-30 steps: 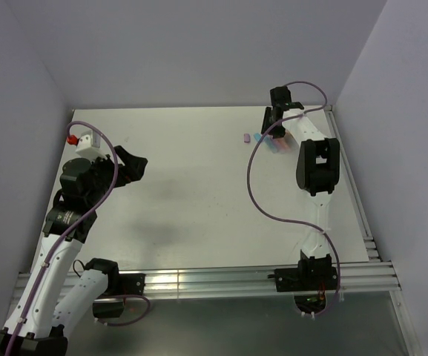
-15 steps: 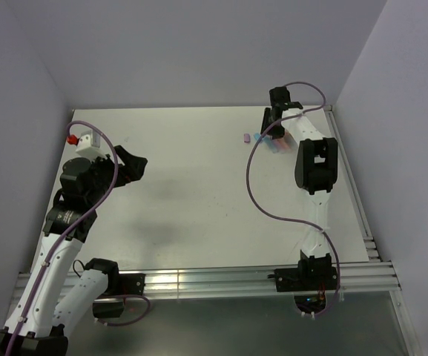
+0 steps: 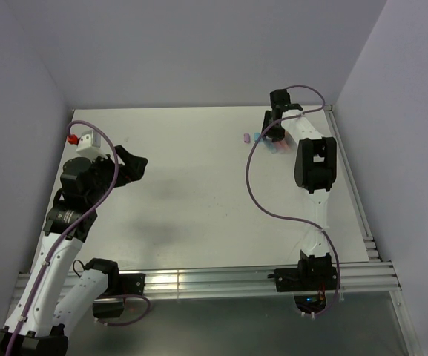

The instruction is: Insert the pens into the pen caps

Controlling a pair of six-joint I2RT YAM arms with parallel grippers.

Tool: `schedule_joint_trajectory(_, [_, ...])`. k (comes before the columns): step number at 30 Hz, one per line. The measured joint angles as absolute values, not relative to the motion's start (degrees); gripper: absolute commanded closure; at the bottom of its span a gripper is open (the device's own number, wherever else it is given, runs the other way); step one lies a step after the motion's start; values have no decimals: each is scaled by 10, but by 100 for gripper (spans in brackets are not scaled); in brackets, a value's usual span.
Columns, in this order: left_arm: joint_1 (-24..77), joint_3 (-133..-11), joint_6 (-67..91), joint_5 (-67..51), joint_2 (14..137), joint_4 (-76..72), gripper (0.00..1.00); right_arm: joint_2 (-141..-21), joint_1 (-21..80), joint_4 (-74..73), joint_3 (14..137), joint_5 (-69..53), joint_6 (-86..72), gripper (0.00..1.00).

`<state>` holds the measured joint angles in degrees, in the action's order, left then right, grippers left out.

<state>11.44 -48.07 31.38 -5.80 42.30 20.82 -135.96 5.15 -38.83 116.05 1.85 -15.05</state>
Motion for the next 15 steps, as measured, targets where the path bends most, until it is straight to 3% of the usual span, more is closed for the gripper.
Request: schedule_joint_trajectory(15, [110,-481,316,-63,429,208,0,-1361,54,-403,1163,13,-150,51])
